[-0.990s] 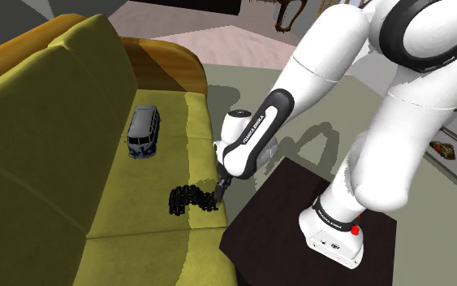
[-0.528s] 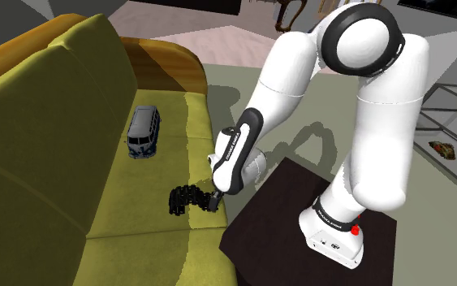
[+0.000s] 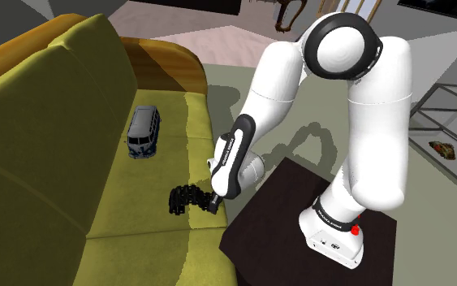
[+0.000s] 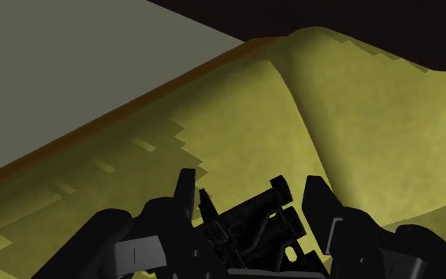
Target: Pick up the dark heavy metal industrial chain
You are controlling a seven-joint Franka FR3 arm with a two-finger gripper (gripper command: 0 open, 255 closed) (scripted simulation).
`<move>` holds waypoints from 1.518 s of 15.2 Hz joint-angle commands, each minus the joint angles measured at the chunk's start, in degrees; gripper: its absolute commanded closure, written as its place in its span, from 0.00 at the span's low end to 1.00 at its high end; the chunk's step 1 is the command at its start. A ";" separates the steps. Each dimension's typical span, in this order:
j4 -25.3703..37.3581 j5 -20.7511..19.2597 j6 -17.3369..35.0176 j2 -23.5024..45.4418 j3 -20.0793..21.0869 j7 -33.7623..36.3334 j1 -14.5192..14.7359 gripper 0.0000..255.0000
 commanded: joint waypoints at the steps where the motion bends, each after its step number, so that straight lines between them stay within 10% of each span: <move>1: 0.05 -0.01 0.06 0.06 0.01 -0.03 -0.04 1.00; 23: -5.34 -3.67 -12.32 -17.47 -4.83 5.66 4.67 1.00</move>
